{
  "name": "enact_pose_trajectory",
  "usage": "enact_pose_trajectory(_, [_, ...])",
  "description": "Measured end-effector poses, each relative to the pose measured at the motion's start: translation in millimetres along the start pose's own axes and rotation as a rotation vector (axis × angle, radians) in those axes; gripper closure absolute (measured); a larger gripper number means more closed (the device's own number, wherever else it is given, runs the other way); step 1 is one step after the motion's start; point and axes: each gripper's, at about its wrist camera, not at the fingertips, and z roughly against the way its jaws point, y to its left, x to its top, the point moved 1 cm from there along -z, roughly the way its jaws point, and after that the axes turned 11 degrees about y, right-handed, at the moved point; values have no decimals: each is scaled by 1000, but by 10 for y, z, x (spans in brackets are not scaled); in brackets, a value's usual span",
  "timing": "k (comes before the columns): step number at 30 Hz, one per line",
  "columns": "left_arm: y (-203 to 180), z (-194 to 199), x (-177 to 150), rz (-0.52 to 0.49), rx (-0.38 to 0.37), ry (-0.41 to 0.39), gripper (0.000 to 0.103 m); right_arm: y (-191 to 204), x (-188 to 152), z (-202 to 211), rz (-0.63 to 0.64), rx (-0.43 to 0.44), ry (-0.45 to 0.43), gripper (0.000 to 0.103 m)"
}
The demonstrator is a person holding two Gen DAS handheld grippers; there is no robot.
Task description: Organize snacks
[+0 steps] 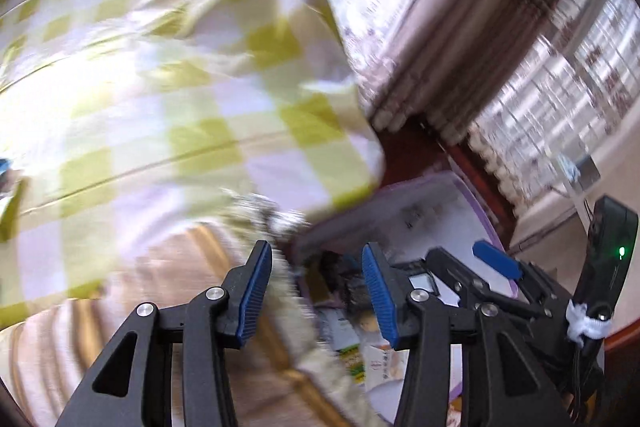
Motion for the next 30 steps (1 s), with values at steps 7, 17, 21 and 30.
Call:
enact_pose_trajectory(7, [682, 438, -139, 179, 32, -132, 55, 575, 0, 72, 113, 76, -10, 21])
enact_pose_trajectory(17, [2011, 1097, -684, 601, 114, -298, 55, 1467, -52, 142, 288, 160, -29, 21])
enact_pose_trajectory(21, [2418, 1133, -814, 737, 109, -285, 54, 1769, -59, 135, 344, 191, -37, 21])
enact_pose_trajectory(30, [2809, 1042, -770, 838, 95, -219, 51, 2370, 5, 30, 425, 258, -40, 21])
